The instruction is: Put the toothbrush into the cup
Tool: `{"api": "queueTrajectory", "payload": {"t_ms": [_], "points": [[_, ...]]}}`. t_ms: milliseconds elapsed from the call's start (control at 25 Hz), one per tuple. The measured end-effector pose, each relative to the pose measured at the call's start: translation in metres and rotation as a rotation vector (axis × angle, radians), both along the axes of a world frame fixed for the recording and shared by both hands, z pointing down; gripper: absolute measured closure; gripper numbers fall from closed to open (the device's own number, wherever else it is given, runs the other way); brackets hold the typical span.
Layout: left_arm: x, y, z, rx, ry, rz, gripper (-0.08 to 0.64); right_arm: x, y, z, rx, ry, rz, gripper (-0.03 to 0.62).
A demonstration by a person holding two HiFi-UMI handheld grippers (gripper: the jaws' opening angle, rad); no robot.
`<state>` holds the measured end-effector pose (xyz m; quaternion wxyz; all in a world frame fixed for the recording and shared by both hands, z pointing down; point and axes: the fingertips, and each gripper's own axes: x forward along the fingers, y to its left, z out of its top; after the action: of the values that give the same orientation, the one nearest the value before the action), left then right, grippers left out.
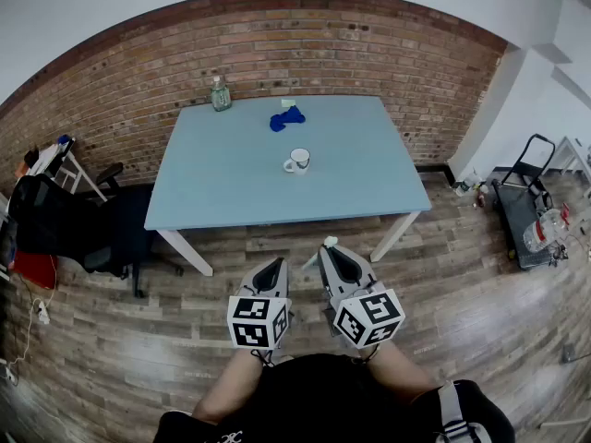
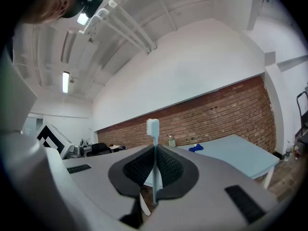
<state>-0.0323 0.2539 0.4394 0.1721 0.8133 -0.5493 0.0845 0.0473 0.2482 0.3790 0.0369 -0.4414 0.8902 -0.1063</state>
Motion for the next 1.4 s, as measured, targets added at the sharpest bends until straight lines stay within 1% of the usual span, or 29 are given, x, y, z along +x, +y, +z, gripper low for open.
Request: {"api": "queueTrajectory", "payload": {"t_ms": [200, 520, 720, 960, 1160, 1400], "points": [[-0.016, -0.007, 0.003, 0.0, -0.002, 0.017, 0.552, -0.014, -0.006, 0.002, 0.001, -0.003, 0.022, 0.566], [-0.036, -0.006, 0.015, -0.013, -0.003, 0.049, 0.552, -0.036, 0.004, 0.014, -0.011, 0.01, 0.038, 0.565], [-0.04, -0.01, 0.019, -0.02, -0.002, 0.064, 0.552, -0.038, -0.002, 0.014, -0.011, 0.014, 0.055, 0.565], [-0.034, -0.026, 0.023, -0.019, -0.019, 0.091, 0.552, -0.029, -0.024, 0.018, -0.017, 0.004, 0.07, 0.565], [-0.027, -0.054, 0.025, -0.02, -0.039, 0.091, 0.552, -0.027, -0.055, 0.017, -0.004, -0.012, 0.055, 0.565], [-0.022, -0.117, 0.015, -0.006, -0.05, 0.076, 0.552, -0.012, -0.106, 0.012, 0.007, -0.029, 0.057, 0.565]]}}
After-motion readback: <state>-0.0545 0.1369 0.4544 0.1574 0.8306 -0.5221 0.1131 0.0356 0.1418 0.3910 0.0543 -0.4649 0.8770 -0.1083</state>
